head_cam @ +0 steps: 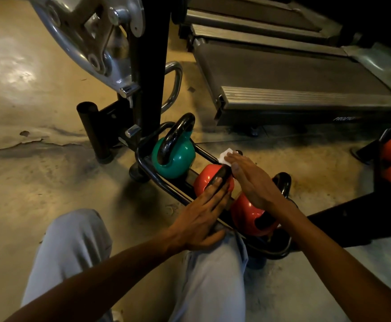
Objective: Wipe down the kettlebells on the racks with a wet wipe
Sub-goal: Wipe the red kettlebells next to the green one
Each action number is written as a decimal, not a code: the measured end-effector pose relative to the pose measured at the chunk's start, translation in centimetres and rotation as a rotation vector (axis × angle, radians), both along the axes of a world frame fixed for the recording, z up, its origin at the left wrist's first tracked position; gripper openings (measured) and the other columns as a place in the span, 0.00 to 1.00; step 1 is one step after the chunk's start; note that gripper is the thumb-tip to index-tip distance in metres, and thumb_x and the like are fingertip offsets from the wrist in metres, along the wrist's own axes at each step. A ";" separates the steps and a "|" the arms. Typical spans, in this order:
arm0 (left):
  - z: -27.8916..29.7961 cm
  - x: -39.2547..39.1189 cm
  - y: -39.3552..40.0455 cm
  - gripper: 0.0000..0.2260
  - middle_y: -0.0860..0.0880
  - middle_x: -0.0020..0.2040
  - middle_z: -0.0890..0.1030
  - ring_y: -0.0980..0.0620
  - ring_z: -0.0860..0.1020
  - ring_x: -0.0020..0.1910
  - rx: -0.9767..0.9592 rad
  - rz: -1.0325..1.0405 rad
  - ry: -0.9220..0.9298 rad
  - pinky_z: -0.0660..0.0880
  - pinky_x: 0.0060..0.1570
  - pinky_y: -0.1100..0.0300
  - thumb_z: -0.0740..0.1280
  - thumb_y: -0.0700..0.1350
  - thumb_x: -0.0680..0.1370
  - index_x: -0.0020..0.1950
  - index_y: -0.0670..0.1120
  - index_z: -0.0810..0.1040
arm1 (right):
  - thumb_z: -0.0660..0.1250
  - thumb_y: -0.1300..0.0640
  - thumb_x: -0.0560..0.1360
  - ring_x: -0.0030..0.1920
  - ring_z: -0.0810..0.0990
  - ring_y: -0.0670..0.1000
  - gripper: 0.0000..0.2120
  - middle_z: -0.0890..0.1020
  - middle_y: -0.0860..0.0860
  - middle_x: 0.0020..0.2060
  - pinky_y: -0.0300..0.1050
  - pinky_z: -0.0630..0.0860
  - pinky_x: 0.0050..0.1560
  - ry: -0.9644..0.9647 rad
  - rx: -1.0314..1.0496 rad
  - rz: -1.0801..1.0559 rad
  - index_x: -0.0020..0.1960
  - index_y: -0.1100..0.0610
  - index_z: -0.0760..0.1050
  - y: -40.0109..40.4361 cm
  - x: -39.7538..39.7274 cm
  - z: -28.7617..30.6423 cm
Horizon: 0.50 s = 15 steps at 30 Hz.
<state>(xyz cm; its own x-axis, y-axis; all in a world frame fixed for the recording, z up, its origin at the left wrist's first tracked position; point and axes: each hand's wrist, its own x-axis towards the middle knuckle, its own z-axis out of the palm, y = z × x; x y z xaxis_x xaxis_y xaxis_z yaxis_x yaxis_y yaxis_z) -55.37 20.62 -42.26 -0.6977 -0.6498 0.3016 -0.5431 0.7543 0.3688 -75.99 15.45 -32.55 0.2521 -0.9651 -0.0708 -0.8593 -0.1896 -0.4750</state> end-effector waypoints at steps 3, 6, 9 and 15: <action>0.2 0.1 0.1 0.43 0.41 0.86 0.46 0.41 0.42 0.85 0.005 0.000 0.024 0.59 0.79 0.37 0.64 0.62 0.82 0.86 0.45 0.44 | 0.43 0.32 0.84 0.82 0.52 0.41 0.33 0.61 0.46 0.82 0.53 0.53 0.82 0.041 0.034 0.101 0.81 0.45 0.64 0.7 0.6 0.3; 0.2 -0.2 0.3 0.45 0.40 0.86 0.45 0.40 0.42 0.85 -0.007 0.004 -0.002 0.59 0.79 0.37 0.63 0.63 0.82 0.86 0.46 0.40 | 0.44 0.35 0.85 0.79 0.53 0.38 0.29 0.66 0.46 0.80 0.50 0.53 0.79 0.039 0.045 0.121 0.79 0.46 0.68 0.5 0.9 0.8; 0.0 -0.4 0.2 0.44 0.40 0.86 0.45 0.41 0.42 0.85 -0.017 0.028 -0.037 0.59 0.80 0.37 0.62 0.63 0.82 0.86 0.46 0.41 | 0.44 0.37 0.85 0.79 0.56 0.40 0.29 0.66 0.48 0.80 0.54 0.55 0.81 0.002 -0.005 0.044 0.78 0.48 0.69 0.1 1.0 1.3; -0.4 -0.1 0.3 0.42 0.41 0.86 0.45 0.44 0.40 0.85 -0.033 0.008 -0.093 0.52 0.82 0.41 0.59 0.64 0.83 0.86 0.47 0.40 | 0.42 0.32 0.84 0.80 0.62 0.50 0.33 0.73 0.48 0.76 0.51 0.55 0.80 0.077 0.055 0.190 0.73 0.47 0.75 -0.1 1.8 1.1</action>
